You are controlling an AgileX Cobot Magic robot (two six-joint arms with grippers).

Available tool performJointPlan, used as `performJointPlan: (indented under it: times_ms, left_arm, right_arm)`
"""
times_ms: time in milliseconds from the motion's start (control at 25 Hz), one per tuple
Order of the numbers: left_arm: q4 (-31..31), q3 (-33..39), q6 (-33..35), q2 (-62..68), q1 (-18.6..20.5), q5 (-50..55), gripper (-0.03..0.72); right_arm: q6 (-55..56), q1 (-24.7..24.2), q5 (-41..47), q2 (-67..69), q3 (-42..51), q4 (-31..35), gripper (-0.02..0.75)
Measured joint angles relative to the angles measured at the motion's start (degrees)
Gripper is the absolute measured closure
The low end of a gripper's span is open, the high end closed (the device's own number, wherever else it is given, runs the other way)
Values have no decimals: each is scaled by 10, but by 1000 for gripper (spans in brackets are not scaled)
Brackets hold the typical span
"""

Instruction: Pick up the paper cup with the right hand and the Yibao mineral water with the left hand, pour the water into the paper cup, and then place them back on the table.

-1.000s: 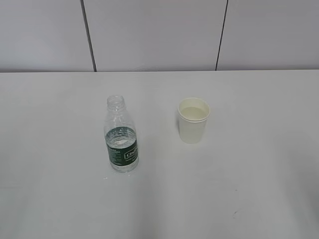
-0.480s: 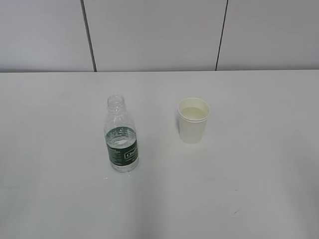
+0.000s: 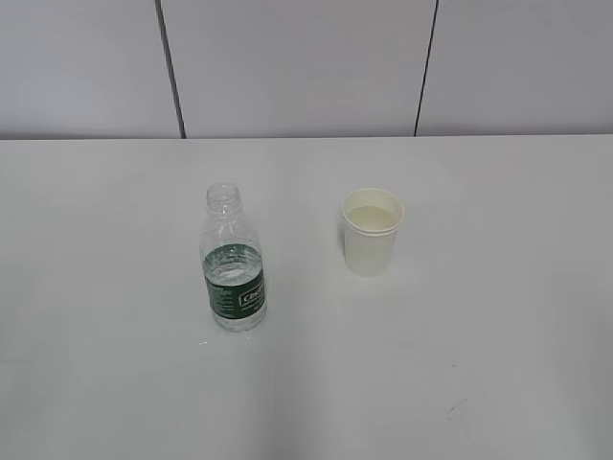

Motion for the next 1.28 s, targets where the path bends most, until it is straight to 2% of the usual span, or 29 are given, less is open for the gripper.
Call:
performJointPlan:
  times_ms: [480, 760, 1280]
  left_arm:
    - [-4, 0, 0, 0, -1, -1, 177]
    - [-6, 0, 0, 0, -25, -1, 177]
    - [-19, 1, 0, 0, -25, -1, 177]
  right_arm:
    - [5, 0, 4, -25, 0, -6, 152]
    - [6, 0, 4, -25, 0, -6, 153]
    - [23, 0, 4, -25, 0, -18, 153]
